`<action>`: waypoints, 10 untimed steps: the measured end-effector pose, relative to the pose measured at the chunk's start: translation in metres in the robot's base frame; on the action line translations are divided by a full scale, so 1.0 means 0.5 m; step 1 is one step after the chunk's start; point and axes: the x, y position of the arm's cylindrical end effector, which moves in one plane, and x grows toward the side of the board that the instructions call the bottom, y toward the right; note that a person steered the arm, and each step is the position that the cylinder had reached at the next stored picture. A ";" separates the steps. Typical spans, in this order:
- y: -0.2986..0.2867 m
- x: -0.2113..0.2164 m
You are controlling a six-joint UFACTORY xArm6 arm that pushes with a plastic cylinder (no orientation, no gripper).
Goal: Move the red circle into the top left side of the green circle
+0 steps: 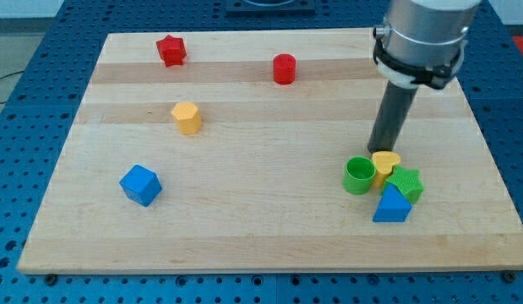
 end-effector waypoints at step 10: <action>-0.149 0.060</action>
